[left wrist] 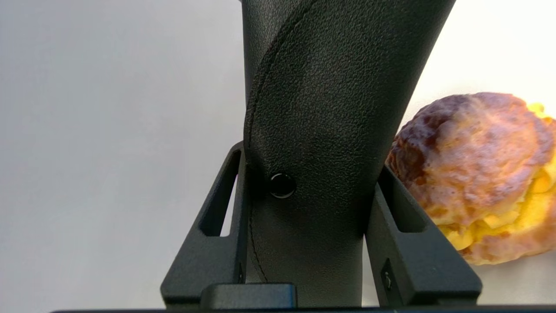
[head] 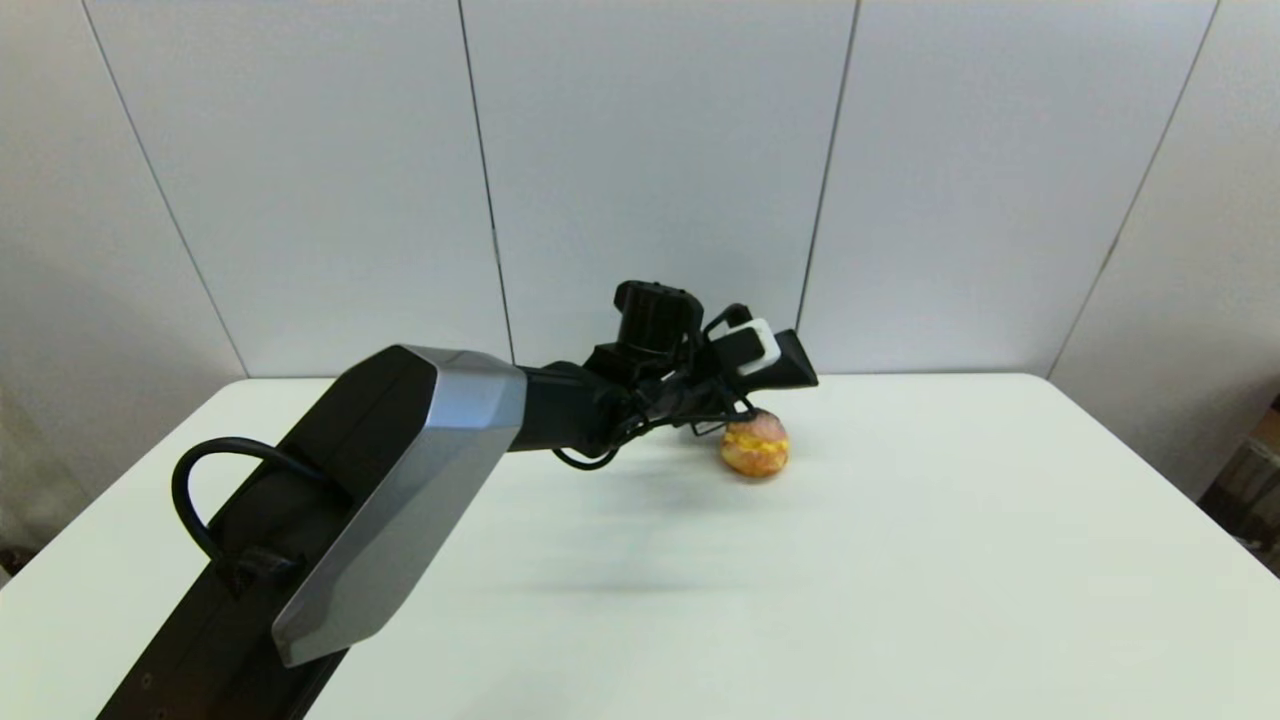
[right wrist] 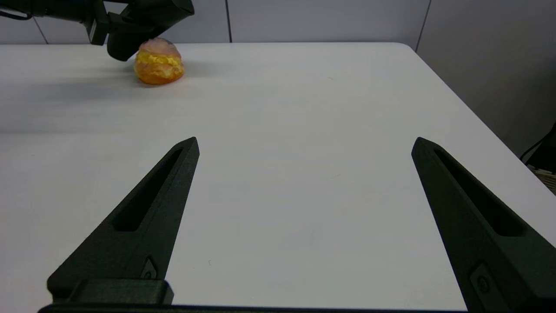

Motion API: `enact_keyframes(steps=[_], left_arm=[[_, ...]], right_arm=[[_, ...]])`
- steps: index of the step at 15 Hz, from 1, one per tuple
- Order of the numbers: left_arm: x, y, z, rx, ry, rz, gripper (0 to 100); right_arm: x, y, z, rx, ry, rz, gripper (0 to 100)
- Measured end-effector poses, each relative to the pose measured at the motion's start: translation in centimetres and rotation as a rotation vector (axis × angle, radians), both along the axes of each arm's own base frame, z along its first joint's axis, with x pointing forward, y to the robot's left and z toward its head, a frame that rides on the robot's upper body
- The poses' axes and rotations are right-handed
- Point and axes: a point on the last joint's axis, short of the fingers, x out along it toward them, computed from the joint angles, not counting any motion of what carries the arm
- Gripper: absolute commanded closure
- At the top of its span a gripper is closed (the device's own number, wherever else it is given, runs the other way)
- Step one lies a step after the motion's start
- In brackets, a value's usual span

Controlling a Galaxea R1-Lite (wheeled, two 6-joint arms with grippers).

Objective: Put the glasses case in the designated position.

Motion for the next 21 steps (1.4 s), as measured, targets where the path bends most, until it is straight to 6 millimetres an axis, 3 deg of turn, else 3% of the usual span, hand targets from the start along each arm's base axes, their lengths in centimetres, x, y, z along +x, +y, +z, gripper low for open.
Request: enact_keyframes(steps=[21], left_arm=[[-0.30,-0.54,-0.58,0.000,0.017,-0.038,100]], right_arm=[[0.00,0.00,0.00,0.000,0.000,-0.001,0]])
